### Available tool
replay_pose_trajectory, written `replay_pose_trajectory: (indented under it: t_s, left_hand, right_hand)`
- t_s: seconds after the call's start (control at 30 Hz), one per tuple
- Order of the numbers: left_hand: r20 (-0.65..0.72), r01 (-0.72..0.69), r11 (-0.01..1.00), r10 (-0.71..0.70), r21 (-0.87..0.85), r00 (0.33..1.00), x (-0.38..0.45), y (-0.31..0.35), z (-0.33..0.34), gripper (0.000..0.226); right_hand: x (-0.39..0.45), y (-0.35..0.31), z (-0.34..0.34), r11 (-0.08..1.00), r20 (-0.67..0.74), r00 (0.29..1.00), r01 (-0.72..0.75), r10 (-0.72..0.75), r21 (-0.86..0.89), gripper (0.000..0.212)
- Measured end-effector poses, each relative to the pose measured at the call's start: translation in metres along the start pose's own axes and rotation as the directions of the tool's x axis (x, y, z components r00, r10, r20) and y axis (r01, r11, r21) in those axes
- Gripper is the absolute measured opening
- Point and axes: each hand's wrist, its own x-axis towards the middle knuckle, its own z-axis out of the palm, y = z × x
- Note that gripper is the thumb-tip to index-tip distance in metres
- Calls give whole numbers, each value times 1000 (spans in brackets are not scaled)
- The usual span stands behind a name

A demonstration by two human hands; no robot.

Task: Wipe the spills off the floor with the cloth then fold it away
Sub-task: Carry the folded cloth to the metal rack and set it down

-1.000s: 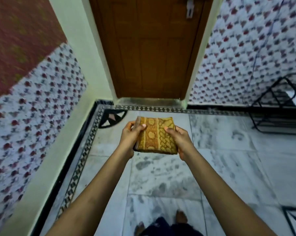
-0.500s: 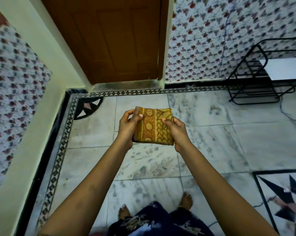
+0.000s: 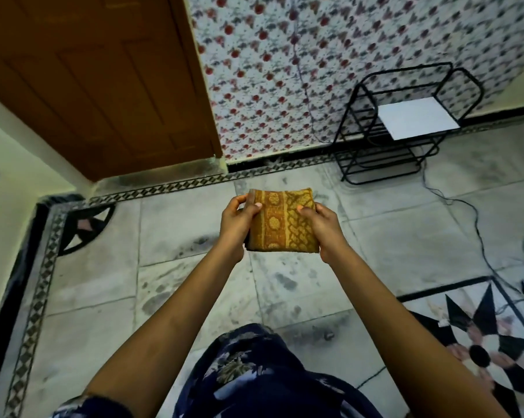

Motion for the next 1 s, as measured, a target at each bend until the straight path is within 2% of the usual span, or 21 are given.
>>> replay_pose_trajectory:
  t_s: [0.1, 0.23, 0.63, 0.83, 1.0]
  left_hand:
    - [35, -15, 1000, 14, 19, 999, 15, 2, 25, 23]
    - [101, -52, 997, 47, 51, 994, 62, 19, 106, 15]
    - [209, -83, 993, 64, 86, 976, 194, 84, 349, 18]
    - [249, -128, 980, 88, 152, 965, 245, 89, 459, 24]
    - [187, -102, 990, 84, 92, 979, 269, 95, 565, 21]
  right_hand:
    - [17, -8, -18, 1000, -39, 999, -17, 18, 21, 6]
    - [75, -46, -70, 998, -114, 993, 4, 2, 60, 9]
    - [244, -177, -215, 996, -282, 959, 16, 9, 87, 13]
    - [319, -219, -297, 993, -300, 954, 24, 11, 113, 11]
    - [381, -261, -379, 995, -249, 968, 20, 4, 97, 9]
